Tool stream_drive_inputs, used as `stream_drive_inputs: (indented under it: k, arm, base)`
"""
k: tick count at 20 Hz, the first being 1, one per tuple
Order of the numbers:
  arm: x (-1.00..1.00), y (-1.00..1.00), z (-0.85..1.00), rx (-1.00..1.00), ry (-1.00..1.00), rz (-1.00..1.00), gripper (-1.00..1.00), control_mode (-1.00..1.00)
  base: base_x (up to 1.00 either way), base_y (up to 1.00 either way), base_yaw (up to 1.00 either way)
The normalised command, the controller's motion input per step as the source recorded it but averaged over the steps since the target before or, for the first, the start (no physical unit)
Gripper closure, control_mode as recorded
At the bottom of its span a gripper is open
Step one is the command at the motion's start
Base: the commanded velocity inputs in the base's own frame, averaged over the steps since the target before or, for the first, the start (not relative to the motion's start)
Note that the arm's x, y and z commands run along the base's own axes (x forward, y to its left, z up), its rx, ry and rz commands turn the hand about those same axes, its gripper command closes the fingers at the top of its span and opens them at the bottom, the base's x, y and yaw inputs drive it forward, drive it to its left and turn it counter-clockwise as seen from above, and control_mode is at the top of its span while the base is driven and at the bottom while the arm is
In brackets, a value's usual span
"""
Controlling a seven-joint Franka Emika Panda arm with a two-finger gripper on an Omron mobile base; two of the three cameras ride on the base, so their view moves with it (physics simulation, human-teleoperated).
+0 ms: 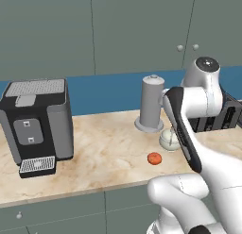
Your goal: Pick the pan from the cabinet and place it on the stove. Then turn on the stove burner for the pan.
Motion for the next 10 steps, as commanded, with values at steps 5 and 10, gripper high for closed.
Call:
stream_drive_inputs:
  k: [5, 10]
  arm:
    - [0.0, -0.36, 0.39, 0.0, -0.13, -0.14, -1.0, -1.0]
    - [0.04, -0.31, 0.34, 0.0, -0.11, -0.02, -1.0, -1.0]
  base:
    - [0.0, 0.0, 0.0]
    - [0.0, 0.0, 0.0]
